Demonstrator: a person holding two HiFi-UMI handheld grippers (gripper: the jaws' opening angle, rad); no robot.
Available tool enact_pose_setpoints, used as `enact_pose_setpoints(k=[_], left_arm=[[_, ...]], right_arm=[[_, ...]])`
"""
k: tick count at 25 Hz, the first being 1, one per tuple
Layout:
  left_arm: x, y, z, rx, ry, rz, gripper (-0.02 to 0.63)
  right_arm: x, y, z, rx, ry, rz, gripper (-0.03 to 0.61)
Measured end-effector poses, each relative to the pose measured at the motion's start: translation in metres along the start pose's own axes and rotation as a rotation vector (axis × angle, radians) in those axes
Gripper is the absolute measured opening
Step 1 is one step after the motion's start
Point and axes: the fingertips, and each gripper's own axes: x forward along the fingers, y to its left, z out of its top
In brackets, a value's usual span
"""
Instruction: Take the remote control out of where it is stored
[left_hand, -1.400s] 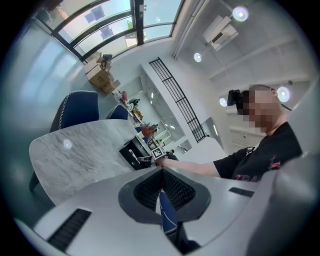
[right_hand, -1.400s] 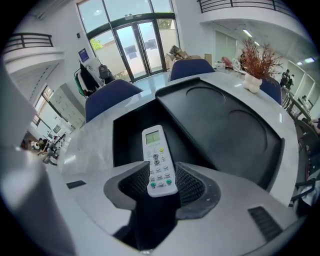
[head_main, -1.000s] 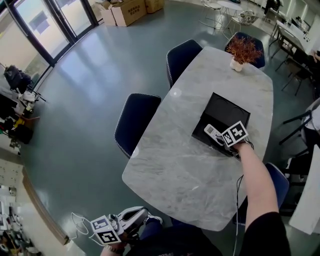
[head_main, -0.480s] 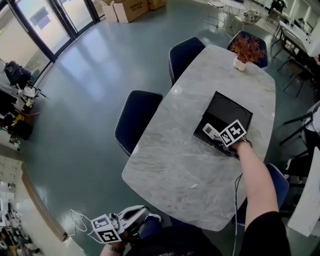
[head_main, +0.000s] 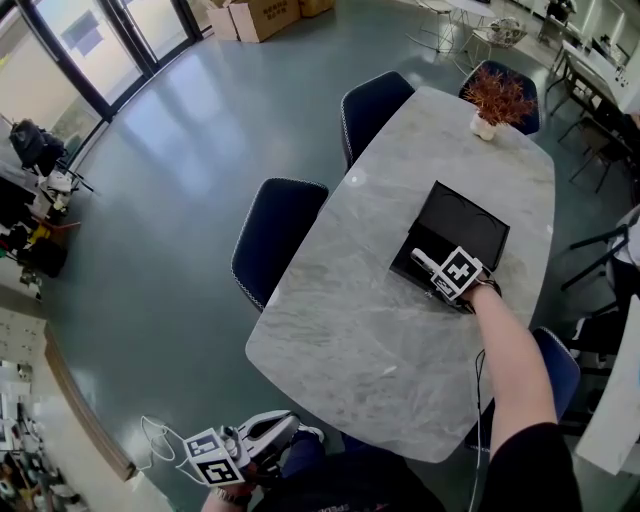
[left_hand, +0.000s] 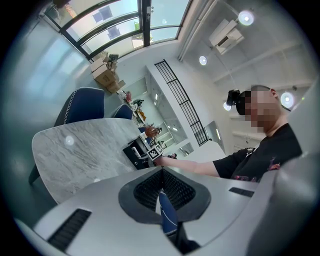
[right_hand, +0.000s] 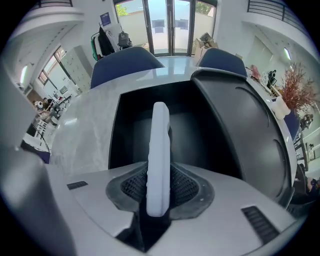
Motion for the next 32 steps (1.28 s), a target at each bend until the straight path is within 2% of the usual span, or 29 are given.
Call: enact_pose_setpoints(k=[4,15,17,19,22,24,27,32], left_arm=[[0.000,-0.002,0.001,0.002,0.008,-0.007,0.006],[-0.002,-0.006,0.012,0.026,0.061,-0.066,0.006],[0.000,-0.009,0.015,0.042,0.079,-0.085,0.006],[0.001,-0.011,0.018,0.057,0.099,-0.111,0.006],[0.000,-0.013,0.019,0.068,0.131,-0.142,0.006],[-0.003,-0.016,0.019,0.076,0.149,-0.161,0.006],[-0.006,-0.019,0.020,0.088,0.178,-0.197,0.005],[-0.019,-0.028,0.019,0.103,0.236,-0.257,0.006]], right_arm=[[-0.005,-0.003,0.001,0.023,-0.018,-0.009,0.115],[-0.064,-0.015,0.008,0.242,-0.237,-0.046,0.114],[-0.082,-0.016,0.007,0.314,-0.320,-0.051,0.114],[-0.103,-0.015,0.007,0.428,-0.432,-0.035,0.114],[-0.134,-0.005,0.008,0.615,-0.625,0.032,0.114],[-0.152,0.008,0.006,0.705,-0.732,0.071,0.114],[-0.175,0.035,0.001,0.803,-0.853,0.131,0.114],[-0.206,0.099,-0.004,0.917,-0.996,0.244,0.114]])
